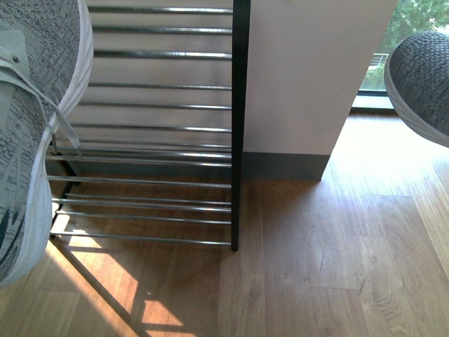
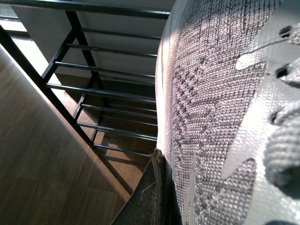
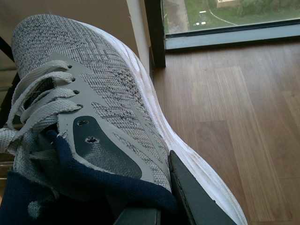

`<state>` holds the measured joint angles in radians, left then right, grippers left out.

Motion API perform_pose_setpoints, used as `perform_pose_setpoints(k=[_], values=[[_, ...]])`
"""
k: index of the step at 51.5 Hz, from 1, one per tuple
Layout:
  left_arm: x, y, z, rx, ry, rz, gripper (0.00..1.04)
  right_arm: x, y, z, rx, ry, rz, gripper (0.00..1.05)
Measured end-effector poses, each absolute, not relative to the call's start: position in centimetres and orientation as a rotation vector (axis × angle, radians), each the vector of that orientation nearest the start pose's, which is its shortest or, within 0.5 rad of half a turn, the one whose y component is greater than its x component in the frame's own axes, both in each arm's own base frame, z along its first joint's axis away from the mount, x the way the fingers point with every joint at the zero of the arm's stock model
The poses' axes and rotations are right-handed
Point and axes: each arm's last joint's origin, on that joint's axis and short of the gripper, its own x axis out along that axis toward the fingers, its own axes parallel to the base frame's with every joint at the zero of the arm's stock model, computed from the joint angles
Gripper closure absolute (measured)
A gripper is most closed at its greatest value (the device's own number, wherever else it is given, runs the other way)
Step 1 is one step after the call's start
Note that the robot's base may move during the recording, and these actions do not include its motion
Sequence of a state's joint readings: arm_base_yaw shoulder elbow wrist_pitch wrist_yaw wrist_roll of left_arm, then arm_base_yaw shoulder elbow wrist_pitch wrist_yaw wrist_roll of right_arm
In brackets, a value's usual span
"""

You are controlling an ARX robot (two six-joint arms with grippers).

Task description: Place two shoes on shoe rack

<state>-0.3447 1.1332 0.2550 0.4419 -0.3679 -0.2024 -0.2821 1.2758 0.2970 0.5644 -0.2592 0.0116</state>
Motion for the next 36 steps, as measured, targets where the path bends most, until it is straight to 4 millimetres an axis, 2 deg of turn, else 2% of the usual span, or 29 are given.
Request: perform_pose_setpoints(k=[36], values=[[18.87, -5.67, 15.25, -0.048, 0.404, 0.064, 0.99, 21.08, -5.33, 14.80, 0.122, 0.398, -0.023, 1.03]])
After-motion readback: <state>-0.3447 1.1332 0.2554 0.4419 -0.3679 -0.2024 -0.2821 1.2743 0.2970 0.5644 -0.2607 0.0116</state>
